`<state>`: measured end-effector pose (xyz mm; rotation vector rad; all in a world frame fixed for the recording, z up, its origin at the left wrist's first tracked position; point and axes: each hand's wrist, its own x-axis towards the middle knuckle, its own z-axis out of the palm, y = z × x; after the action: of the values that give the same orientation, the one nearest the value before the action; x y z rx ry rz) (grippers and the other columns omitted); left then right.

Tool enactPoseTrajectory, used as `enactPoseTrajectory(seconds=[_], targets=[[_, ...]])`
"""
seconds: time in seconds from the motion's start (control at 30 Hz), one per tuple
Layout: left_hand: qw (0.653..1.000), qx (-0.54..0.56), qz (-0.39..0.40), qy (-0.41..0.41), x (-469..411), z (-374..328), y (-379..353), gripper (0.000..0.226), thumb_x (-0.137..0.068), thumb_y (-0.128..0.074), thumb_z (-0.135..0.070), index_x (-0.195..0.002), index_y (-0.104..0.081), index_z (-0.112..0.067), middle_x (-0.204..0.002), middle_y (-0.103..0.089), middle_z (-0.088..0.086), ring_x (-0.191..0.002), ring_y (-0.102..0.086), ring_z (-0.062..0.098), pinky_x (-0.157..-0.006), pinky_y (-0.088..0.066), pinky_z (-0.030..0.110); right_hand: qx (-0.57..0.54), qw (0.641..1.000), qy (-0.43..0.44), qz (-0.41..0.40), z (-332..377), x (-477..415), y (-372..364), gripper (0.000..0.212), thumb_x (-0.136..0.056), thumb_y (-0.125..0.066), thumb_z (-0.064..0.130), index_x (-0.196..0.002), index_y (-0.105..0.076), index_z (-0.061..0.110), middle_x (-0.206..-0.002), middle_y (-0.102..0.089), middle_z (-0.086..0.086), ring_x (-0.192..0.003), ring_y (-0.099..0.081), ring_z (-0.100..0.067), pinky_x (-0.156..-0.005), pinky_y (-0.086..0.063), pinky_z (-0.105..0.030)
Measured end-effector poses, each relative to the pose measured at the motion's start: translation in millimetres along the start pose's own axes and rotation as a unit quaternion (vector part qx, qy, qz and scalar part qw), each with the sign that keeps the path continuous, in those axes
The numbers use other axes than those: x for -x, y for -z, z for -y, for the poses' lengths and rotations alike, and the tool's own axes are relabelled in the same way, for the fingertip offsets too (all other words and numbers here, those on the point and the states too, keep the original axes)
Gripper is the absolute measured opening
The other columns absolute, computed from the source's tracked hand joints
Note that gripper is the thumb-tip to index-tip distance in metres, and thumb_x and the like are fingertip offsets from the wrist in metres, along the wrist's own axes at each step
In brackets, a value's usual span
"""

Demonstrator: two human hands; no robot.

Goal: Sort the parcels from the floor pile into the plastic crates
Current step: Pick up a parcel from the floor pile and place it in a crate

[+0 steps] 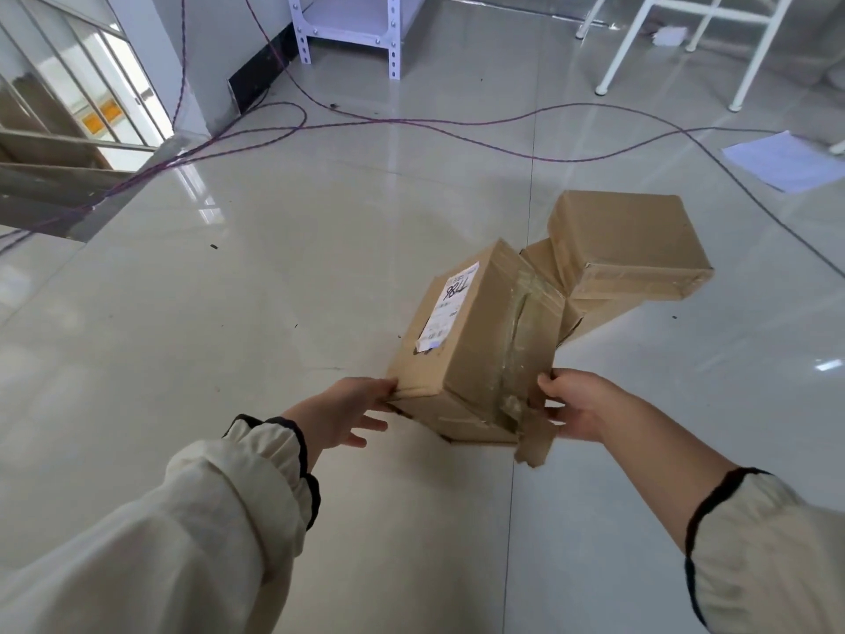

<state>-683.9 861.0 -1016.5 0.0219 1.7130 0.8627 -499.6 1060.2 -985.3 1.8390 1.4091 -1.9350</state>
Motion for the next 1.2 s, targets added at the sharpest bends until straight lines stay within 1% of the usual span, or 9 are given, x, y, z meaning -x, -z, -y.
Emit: enactPoseTrajectory(seconds=[0.23, 0.37, 0.47, 0.57, 0.7, 0.83, 0.93, 1.07, 1.2], targets=[[0.991, -0.108, 0.065, -0.040, 8.5, -2.0, 19.1, 0.041, -0.083, -0.066, -0.046, -0.109, -0.061, -0.015, -0.099, -0.068, 0.001, -0.092, -0.069, 0.021, -0.087, -0.049, 0.042, 0.040, 0.999, -0.030, -0.013, -15.9, -3.6, -1.8, 0.025, -0.095, -0.047, 0.000, -0.117, -0.059, 0.000, -0.112, -0.061, -0.015, -0.079, -0.061, -0.029, -0.067, -0.052, -0.038], [0.983, -0.116, 0.138, 0.019, 16.4, 7.9, 48.3, 0.088, -0.048, -0.088, -0.053, -0.122, -0.057, -0.016, -0.111, -0.063, 0.006, -0.093, -0.069, 0.023, -0.068, -0.057, 0.042, 0.209, 0.977, -0.030, 0.032, -23.6, 1.8, -26.5, 0.032, -0.097, -0.047, 0.009, -0.128, -0.051, 0.002, -0.127, -0.055, -0.011, -0.082, -0.062, -0.026, -0.079, -0.048, -0.038], [0.981, -0.106, 0.156, 0.048, 21.8, 9.3, 51.6, 0.068, -0.067, -0.076, -0.046, -0.126, -0.052, -0.021, -0.122, -0.057, 0.008, -0.097, -0.069, 0.028, -0.067, -0.058, 0.037, 0.353, 0.935, -0.006, 0.048, -26.7, 5.1, -41.7, 0.045, -0.095, -0.055, 0.017, -0.137, -0.044, 0.007, -0.136, -0.052, -0.011, -0.103, -0.063, -0.026, -0.080, -0.048, -0.035], [0.979, -0.121, 0.155, 0.057, 26.7, 3.7, 45.2, 0.051, -0.082, -0.069, -0.043, -0.126, -0.050, -0.025, -0.126, -0.055, 0.007, -0.095, -0.070, 0.030, -0.063, -0.057, 0.030, 0.466, 0.881, 0.049, 0.061, -32.9, 2.4, -47.5, 0.054, -0.089, -0.064, 0.024, -0.137, -0.044, 0.009, -0.133, -0.053, -0.009, -0.094, -0.059, -0.021, -0.058, -0.045, -0.016], [0.984, -0.124, 0.126, 0.020, 27.9, -6.0, 31.2, 0.039, -0.091, -0.061, -0.028, -0.128, -0.048, -0.020, -0.121, -0.056, 0.009, -0.085, -0.069, 0.027, -0.059, -0.058, 0.029, 0.241, 0.958, 0.112, -0.111, -18.8, -19.6, -24.1, 0.053, -0.090, -0.051, 0.005, -0.142, -0.041, 0.012, -0.131, -0.053, -0.017, -0.095, -0.054, -0.028, -0.072, -0.046, -0.028], [0.986, -0.132, 0.105, 0.008, 28.9, -10.6, 29.3, 0.036, -0.091, -0.060, -0.025, -0.125, -0.050, -0.017, -0.115, -0.059, 0.010, -0.082, -0.068, 0.026, -0.058, -0.058, 0.029, -0.026, 0.952, 0.232, -0.197, 17.8, -15.0, -15.3, 0.045, -0.093, -0.041, 0.002, -0.134, -0.050, 0.016, -0.118, -0.052, 0.001, -0.101, -0.049, -0.019, -0.093, -0.045, -0.036], [0.988, -0.125, 0.086, 0.008, 29.8, -12.3, 34.7, 0.040, -0.090, -0.062, -0.026, -0.127, -0.051, -0.016, -0.118, -0.058, 0.010, -0.082, -0.068, 0.025, -0.058, -0.057, 0.029, 0.017, 0.956, 0.262, -0.133, 26.1, -3.9, -28.8, 0.032, -0.094, -0.046, 0.010, -0.121, -0.062, 0.016, -0.117, -0.057, 0.002, -0.102, -0.050, -0.015, -0.095, -0.044, -0.034], [0.996, -0.073, -0.012, -0.042, 24.2, -14.1, 44.9, 0.039, -0.087, -0.066, -0.028, -0.122, -0.055, -0.015, -0.116, -0.057, 0.007, -0.086, -0.062, 0.025, -0.070, -0.053, 0.032, 0.156, 0.934, 0.277, -0.162, 5.4, -3.4, -29.6, 0.026, -0.091, -0.044, 0.018, -0.090, -0.062, 0.000, -0.085, -0.057, -0.010, -0.079, -0.048, -0.020, -0.067, -0.035, -0.029], [0.973, 0.006, -0.187, -0.133, 11.2, -17.3, 40.8, 0.056, -0.078, -0.076, -0.027, -0.127, -0.054, -0.013, -0.122, -0.060, 0.009, -0.101, -0.060, 0.025, -0.084, -0.051, 0.036, 0.196, 0.969, 0.144, -0.040, -9.1, 12.7, -25.0, 0.039, -0.095, -0.042, 0.034, -0.081, -0.061, 0.003, -0.076, -0.065, -0.016, -0.068, -0.060, -0.026, -0.074, -0.045, -0.034]])
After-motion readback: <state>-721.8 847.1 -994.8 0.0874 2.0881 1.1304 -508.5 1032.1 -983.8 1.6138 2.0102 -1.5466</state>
